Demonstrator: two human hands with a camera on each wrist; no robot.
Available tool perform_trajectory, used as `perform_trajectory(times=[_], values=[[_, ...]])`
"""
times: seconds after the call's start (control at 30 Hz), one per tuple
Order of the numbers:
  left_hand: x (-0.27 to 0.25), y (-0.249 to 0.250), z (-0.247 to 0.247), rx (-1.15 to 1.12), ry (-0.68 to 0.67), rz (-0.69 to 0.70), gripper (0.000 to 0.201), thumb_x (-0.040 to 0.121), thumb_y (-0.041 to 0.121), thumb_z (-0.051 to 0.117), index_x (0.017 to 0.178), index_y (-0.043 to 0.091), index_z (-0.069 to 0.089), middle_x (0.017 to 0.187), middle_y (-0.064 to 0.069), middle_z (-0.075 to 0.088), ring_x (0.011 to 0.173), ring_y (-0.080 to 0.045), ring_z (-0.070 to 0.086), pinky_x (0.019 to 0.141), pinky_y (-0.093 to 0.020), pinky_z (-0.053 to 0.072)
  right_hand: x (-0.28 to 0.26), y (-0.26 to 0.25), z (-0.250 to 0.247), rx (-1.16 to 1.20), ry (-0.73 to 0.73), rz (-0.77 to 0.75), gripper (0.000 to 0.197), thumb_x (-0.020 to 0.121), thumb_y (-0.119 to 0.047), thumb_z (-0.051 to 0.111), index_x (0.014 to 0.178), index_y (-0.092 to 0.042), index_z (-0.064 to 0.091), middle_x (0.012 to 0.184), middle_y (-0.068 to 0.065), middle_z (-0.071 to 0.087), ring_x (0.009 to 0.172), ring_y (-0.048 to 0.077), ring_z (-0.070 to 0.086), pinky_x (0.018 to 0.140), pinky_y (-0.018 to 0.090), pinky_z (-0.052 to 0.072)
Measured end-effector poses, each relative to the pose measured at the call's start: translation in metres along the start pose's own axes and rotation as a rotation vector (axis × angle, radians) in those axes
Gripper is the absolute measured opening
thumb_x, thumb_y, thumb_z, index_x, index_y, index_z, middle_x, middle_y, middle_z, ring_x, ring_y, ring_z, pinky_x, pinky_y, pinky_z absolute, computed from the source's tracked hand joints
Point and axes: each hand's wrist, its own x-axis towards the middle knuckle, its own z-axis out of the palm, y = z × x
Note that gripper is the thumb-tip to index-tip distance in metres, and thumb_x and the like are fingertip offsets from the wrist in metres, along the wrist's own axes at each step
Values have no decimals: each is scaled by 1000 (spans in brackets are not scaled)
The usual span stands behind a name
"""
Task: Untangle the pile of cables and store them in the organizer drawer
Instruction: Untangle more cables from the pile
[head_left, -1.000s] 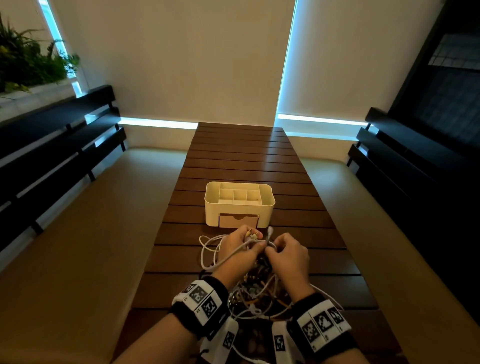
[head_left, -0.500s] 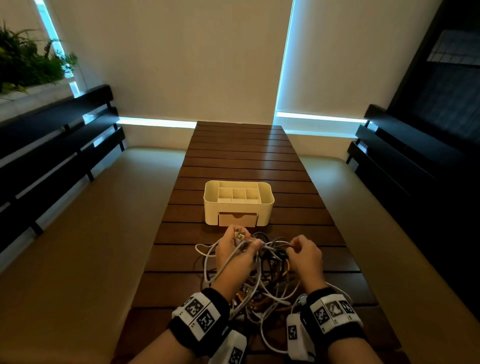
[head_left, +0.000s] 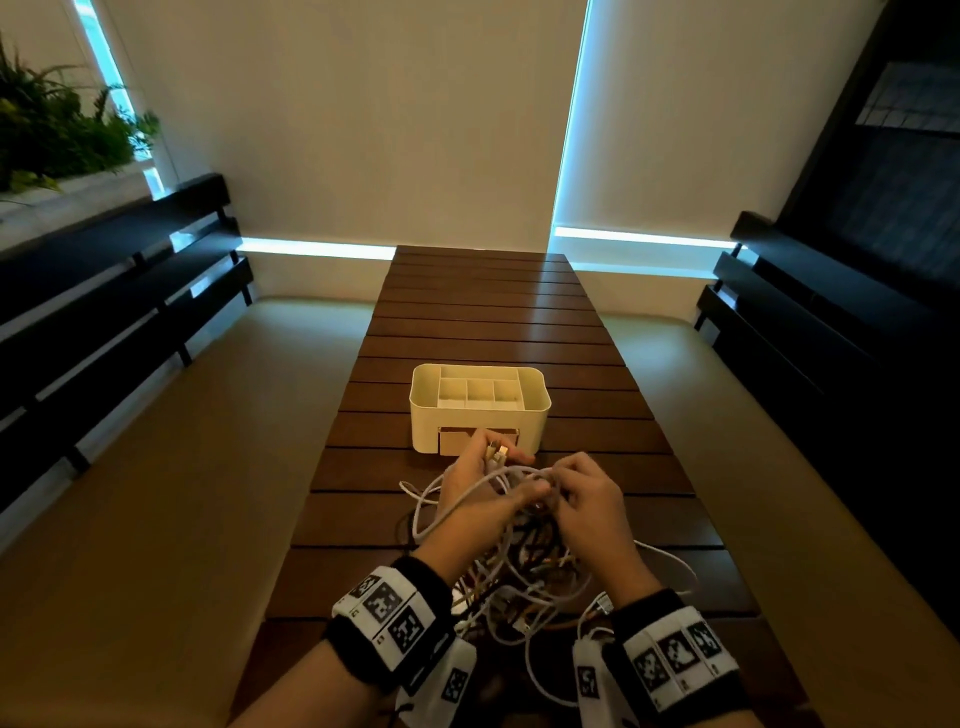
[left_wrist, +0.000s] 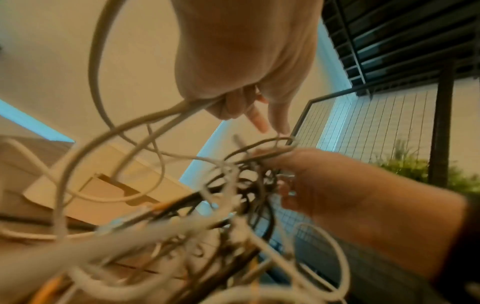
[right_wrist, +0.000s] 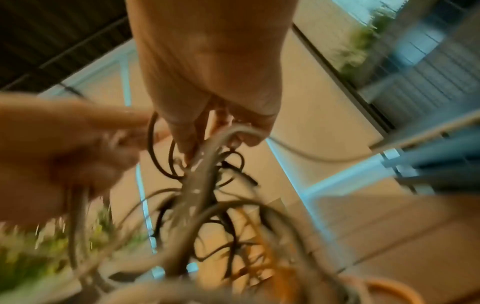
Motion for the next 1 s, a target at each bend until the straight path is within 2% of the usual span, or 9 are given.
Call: perform_trajectory(times=[0.17,0.4,0.5,0.57,0.7,0.77,0.83,0.9,1.0], values=[[3,-24,-5,525,-220,-41,54,67,41,79,108,26,47,101,7,64,94,-14,62,82,-39,53,8,-9,-12,173,122,117,14,88,-12,60,93,-12,73,86,0,61,82,14,58,70,20,48],[0,-17,-10,554,-295,82,23,76,25,69,87,36,53,64,13,54,61,0,51,69,-31,51,17,20,-28,-116,363,319,12,86,-7,61,86,-8,73,83,1,52,71,17,48,55,19,32],[4,-21,-16,662,-407,150,20,81,28,70,97,37,61,75,15,59,71,2,54,71,-26,51,14,15,-28,66,465,370,14,87,-15,62,85,-5,72,65,0,58,60,12,55,47,8,33],[7,-25,-19,784,-412,168,19,82,38,68,100,36,63,84,16,60,80,-3,55,73,-26,49,12,5,-29,168,364,321,12,86,-17,63,84,-8,71,64,-3,61,57,6,56,49,8,39],[7,-34,-22,618,-305,148,30,70,48,73,89,25,66,101,9,62,93,-6,59,84,-30,52,15,-19,-37,167,-236,182,13,83,-15,66,73,-23,66,69,0,67,58,13,65,56,25,53],[5,-32,-19,323,-211,94,19,76,31,74,85,20,62,98,4,62,90,-7,61,79,-20,51,19,-18,-44,232,-197,128,11,83,-13,66,73,-20,65,70,1,66,59,14,64,59,29,54],[7,-23,-18,82,-158,-37,14,88,0,58,84,11,50,87,-5,59,67,-8,62,58,-14,49,18,-18,-48,465,-187,125,6,84,-10,62,78,-9,64,71,7,64,58,15,61,57,27,52],[10,-15,-17,-57,-210,-153,19,91,-4,50,82,11,41,80,-10,53,46,-3,54,41,-13,41,14,-18,-45,590,-238,135,7,86,-9,59,82,-4,62,71,8,63,59,16,61,55,24,51],[18,-13,-11,-194,-261,-237,39,76,15,74,86,13,37,82,-19,52,64,-18,59,59,-23,51,10,-17,-36,629,-335,177,15,92,-14,51,86,-6,61,73,9,63,63,18,64,59,26,51]])
